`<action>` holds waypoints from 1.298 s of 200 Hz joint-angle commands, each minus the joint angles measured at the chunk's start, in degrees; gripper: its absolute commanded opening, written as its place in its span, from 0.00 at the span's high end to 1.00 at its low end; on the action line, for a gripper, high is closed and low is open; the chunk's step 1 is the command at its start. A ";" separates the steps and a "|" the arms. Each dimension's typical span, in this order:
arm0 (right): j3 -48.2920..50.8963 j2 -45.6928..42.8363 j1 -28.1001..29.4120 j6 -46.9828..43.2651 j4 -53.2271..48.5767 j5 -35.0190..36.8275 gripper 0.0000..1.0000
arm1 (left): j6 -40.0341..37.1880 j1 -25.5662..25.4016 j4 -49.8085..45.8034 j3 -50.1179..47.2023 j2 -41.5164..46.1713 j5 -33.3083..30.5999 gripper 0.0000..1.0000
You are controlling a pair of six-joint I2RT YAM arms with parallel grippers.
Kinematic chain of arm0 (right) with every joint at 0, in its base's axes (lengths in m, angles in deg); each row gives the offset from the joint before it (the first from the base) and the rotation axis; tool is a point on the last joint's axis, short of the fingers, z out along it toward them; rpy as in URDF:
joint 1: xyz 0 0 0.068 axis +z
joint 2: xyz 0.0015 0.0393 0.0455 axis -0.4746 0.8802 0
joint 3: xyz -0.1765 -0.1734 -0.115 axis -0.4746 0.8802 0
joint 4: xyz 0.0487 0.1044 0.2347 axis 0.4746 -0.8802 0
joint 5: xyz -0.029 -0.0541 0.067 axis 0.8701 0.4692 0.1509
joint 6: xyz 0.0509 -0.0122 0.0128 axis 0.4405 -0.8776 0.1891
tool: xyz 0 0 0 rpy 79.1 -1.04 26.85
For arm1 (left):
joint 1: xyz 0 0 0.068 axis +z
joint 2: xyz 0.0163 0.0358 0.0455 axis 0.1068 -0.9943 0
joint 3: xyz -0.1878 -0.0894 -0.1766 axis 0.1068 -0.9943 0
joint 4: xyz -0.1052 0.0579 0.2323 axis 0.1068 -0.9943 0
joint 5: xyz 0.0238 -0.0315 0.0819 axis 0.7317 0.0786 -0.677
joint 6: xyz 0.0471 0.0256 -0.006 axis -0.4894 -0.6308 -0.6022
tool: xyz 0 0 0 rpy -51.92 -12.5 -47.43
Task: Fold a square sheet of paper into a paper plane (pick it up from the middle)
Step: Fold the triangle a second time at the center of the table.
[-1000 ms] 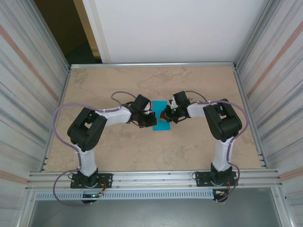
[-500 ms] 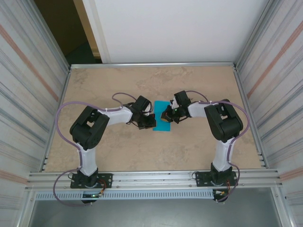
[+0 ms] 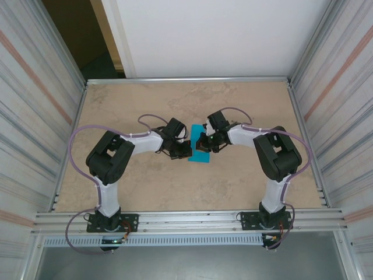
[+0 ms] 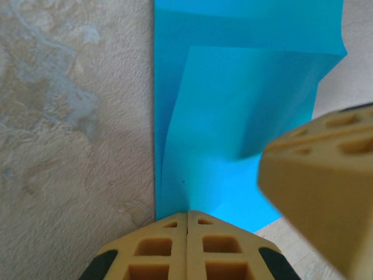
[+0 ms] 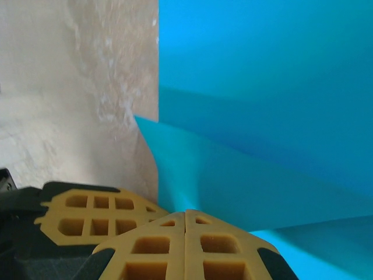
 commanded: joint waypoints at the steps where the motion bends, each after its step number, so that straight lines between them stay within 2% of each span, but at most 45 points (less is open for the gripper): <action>1: -1.36 0.67 0.02 -1.16 -2.01 1.96 0.99 | -0.16 0.26 -3.66 0.05 -2.00 -0.88 1.00; 50: -2.42 3.66 0.45 -2.64 -1.95 -1.45 0.99 | -0.02 0.27 -3.83 0.03 -2.16 -0.99 1.00; 111: -0.76 6.39 -2.88 -0.27 -2.47 0.87 1.00 | -0.99 0.63 -4.89 0.87 -0.59 -0.88 1.00; 144: -0.64 6.92 -2.80 -0.72 -2.75 0.89 1.00 | -0.65 0.65 2.57 0.33 2.39 3.53 1.00; 169: -0.45 7.49 -2.45 -0.33 -2.19 0.48 1.00 | 0.43 0.63 5.74 0.43 2.56 3.69 1.00; 259: -0.80 7.22 -2.90 -0.71 -1.25 -1.26 1.00 | 0.72 0.67 -1.10 0.79 -2.08 -1.06 1.00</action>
